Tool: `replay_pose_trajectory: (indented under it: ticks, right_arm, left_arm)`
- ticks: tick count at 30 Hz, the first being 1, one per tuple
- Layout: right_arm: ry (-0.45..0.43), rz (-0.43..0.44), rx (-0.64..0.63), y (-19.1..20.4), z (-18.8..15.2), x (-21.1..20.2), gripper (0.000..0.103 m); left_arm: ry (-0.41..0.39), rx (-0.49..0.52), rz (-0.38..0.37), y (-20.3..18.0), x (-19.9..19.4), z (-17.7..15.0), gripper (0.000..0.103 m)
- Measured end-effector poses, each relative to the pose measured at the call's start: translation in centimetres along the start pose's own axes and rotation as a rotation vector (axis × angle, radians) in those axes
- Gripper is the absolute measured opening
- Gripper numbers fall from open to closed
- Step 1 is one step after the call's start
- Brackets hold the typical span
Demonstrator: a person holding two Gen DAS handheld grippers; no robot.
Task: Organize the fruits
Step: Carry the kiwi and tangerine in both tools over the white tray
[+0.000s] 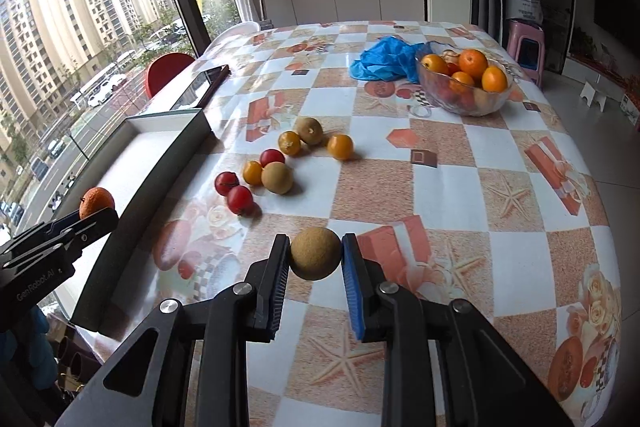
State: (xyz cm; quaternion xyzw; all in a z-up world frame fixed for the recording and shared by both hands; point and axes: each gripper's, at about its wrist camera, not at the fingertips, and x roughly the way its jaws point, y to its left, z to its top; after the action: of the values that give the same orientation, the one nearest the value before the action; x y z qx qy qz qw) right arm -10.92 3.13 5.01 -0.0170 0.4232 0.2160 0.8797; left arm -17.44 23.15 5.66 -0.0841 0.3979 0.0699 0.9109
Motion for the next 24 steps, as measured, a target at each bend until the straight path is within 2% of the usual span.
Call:
replay_pose_trajectory:
  ticks: [5,12,15,24]
  right_arm:
    - [0.005,0.037,-0.059,3.9,1.1,0.4,0.029]
    - [0.038,0.094,-0.149,9.6,2.2,1.6,0.029]
    - [0.057,0.122,-0.186,12.1,2.6,2.2,0.029]
    - [0.106,0.183,-0.261,18.0,3.1,4.5,0.029]
  left_arm:
    - [-0.011,-0.044,0.050,3.6,-0.5,0.0,0.038]
    - [0.014,-0.100,0.106,8.3,-0.1,0.0,0.038]
    - [0.032,-0.118,0.094,10.1,0.3,0.2,0.038]
    - [0.068,-0.130,0.121,13.4,1.5,0.1,0.038]
